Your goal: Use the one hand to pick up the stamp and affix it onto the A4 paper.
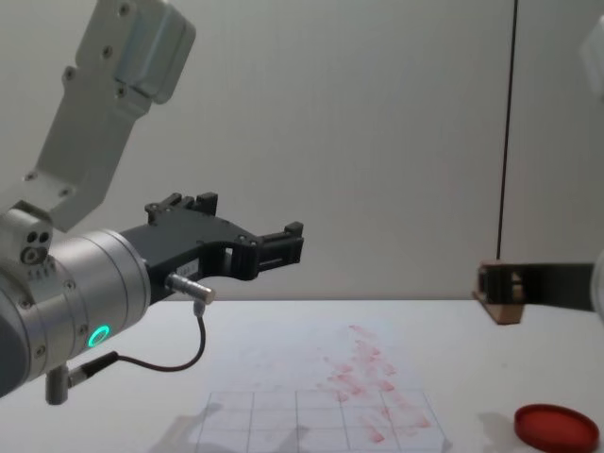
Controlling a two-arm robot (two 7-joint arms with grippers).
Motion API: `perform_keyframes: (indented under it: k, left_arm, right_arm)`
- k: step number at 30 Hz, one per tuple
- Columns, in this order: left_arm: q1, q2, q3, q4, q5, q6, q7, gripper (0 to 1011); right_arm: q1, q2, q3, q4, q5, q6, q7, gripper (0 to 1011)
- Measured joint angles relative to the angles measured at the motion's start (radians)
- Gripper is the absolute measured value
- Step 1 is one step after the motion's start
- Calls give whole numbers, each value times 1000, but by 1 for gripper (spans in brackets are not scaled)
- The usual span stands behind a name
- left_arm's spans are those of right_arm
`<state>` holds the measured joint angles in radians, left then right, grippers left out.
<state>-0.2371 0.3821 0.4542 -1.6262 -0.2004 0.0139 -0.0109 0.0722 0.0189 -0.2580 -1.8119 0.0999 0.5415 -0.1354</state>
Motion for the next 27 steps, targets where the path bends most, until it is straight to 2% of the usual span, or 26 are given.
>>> perform_keyframes:
  k: [10, 19, 27]
  left_arm:
    - [0, 0, 0, 0, 0, 0, 0, 993]
    - [0, 0, 0, 0, 0, 0, 0, 993]
    - [0, 0, 0, 0, 0, 0, 0, 993]
  right_arm:
    - [35, -40, -20, 73, -16, 40, 36, 216]
    - [96, -86, -33, 211, -24, 75, 70, 214]
    - [139, -115, -37, 299, -25, 97, 92, 216]
